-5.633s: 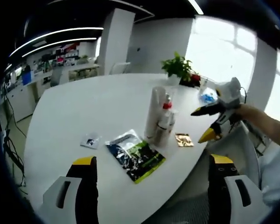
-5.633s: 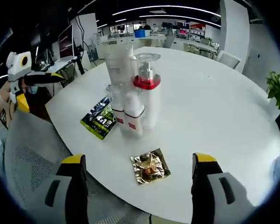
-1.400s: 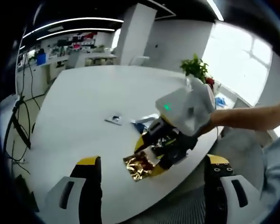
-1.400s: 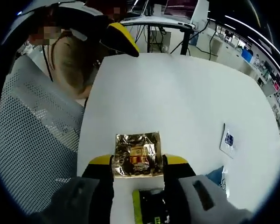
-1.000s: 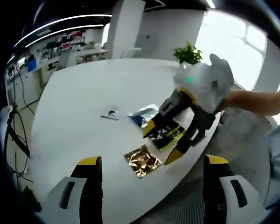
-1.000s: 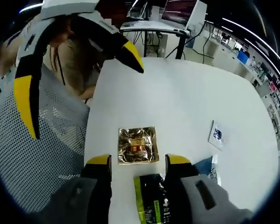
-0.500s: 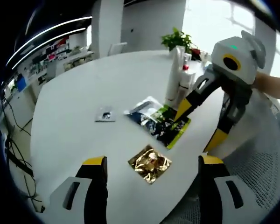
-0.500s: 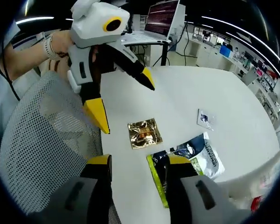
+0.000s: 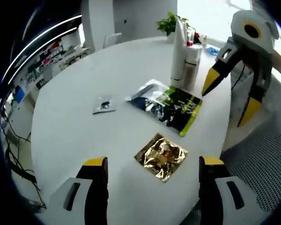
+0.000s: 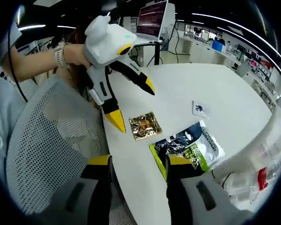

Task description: Arrange the skincare products in the storage area until every visible bottle or jar stands upright without overlapping.

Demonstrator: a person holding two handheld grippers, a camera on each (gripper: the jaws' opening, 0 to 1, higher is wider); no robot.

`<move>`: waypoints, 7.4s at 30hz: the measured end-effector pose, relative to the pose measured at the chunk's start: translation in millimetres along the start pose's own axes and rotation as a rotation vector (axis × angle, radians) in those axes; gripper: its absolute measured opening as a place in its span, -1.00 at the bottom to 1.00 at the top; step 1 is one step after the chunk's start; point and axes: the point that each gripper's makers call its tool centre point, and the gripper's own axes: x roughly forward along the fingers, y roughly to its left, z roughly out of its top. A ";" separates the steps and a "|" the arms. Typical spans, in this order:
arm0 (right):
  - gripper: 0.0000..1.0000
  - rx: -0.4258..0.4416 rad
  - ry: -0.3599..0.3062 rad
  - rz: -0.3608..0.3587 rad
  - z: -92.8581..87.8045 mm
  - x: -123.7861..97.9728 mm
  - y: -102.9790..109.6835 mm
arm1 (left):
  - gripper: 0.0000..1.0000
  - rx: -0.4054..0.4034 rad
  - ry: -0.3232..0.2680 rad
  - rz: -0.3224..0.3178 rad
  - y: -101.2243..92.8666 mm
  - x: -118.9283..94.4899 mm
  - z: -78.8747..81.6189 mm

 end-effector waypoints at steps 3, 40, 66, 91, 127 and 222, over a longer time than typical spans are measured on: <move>-0.09 0.017 -0.010 -0.010 0.1 -2.9 -2.6 | 0.53 0.001 0.004 0.012 1.6 2.9 -2.6; -0.10 0.061 -0.026 -0.020 -2.5 -5.5 -3.5 | 0.44 0.018 0.007 0.035 6.8 33.0 7.5; -0.12 0.074 -0.016 -0.013 -7.5 -4.5 -1.9 | -0.15 -0.129 0.051 0.085 26.6 20.7 -4.9; -0.14 0.090 -0.026 -0.026 -9.7 -9.2 -3.2 | -0.27 -0.114 0.053 0.096 32.6 28.3 14.8; -0.15 0.124 -0.028 -0.040 -17.6 -15.4 -3.9 | -0.13 -0.196 0.016 0.083 53.4 43.5 22.3; -0.18 0.223 -0.054 -0.085 -26.8 -35.7 -8.8 | -0.35 -0.165 -0.018 0.117 48.4 60.3 41.7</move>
